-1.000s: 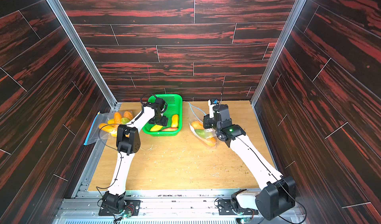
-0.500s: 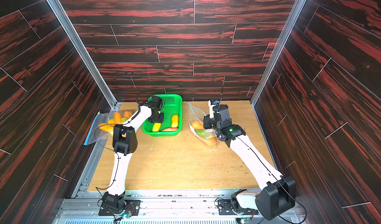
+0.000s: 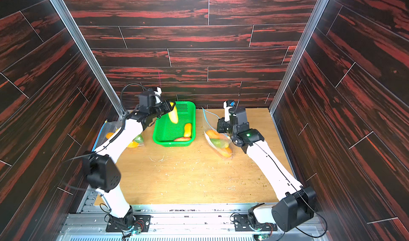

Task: Place the mango in a zip-top bag and seal the zipper
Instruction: Pick up the mango from the basket, then place the mango in the zipper food storage bag.

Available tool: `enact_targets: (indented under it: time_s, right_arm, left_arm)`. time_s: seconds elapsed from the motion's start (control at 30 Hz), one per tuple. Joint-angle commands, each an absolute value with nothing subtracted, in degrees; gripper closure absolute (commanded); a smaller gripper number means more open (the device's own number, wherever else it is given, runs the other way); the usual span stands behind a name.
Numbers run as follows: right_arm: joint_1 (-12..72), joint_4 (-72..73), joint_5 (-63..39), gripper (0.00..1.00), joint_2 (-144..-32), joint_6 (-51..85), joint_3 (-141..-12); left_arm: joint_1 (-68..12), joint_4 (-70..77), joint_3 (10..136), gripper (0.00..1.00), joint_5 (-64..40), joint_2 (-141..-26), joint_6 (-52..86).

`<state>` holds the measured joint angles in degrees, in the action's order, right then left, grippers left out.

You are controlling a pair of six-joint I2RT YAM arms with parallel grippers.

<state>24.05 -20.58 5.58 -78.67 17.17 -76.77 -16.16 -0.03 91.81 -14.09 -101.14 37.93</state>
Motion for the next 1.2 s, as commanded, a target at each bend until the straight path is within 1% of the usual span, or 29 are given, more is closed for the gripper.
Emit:
enact_targets:
  time_s: [0.0,0.13,0.27,0.47,0.67,0.87,0.9,0.93,1.0,1.03,1.07,1.1,1.13,1.17]
  right_arm:
    - [23.04,-19.74,0.90,1.00,-78.93,20.10,-78.75]
    - [22.85,-18.81,-1.22,1.00,-78.31,21.35,-79.01]
    - [22.78,-18.98,-1.61,1.00,-78.31,22.10,-79.11]
    - [22.68,-18.64,-2.37,1.00,-77.76,23.50,-78.86]
    - [21.80,-19.16,-2.13,1.00,-77.26,25.34,-79.20]
    - [21.45,-18.82,-2.61,1.00,-77.26,26.89,-78.88]
    - [21.21,-18.90,-2.55,1.00,-77.34,27.02,-78.84]
    - [21.12,-18.85,-2.63,1.00,-77.34,27.07,-78.75]
    - [20.88,-18.90,-2.72,1.00,-77.35,27.07,-78.72]
    - [20.83,-18.81,-2.71,1.00,-77.34,27.06,-78.64]
    - [20.70,-18.86,-2.72,1.00,-77.34,26.99,-78.51]
    - [20.59,-18.93,-2.70,1.00,-77.34,26.86,-78.46]
    - [20.36,-18.90,-2.64,1.00,-77.27,26.90,-78.34]
    - [20.14,-18.94,-2.64,1.00,-77.21,26.89,-78.06]
  left_arm:
    - [-19.81,21.09,88.16,0.92,-15.86,-96.57,43.50]
    - [-25.65,28.30,85.81,0.92,-14.31,-94.67,40.62]
    - [-30.17,37.57,83.44,0.92,-13.95,-95.26,39.13]
    - [-35.09,46.84,82.02,0.93,-17.38,-98.94,31.95]
    - [-36.36,57.36,79.64,0.98,-17.07,-105.58,28.85]
    - [-36.37,58.08,82.65,0.97,-18.22,-111.53,29.03]
    - [-36.39,57.70,82.86,0.92,-18.04,-111.96,29.17]
    - [-36.33,57.22,82.95,0.82,-17.93,-112.21,29.18]
    - [-36.31,55.62,83.10,0.49,-17.47,-112.30,29.17]
    - [-36.34,54.97,82.70,0.30,-17.32,-111.83,29.18]
    - [-36.36,54.40,82.28,0.15,-17.08,-111.33,28.95]
    - [-36.29,53.81,81.89,0.07,-16.81,-110.61,28.64]
    - [-36.30,52.86,81.38,0.00,-16.46,-109.68,28.24]
    - [-36.23,51.69,80.91,0.00,-15.93,-108.47,27.79]
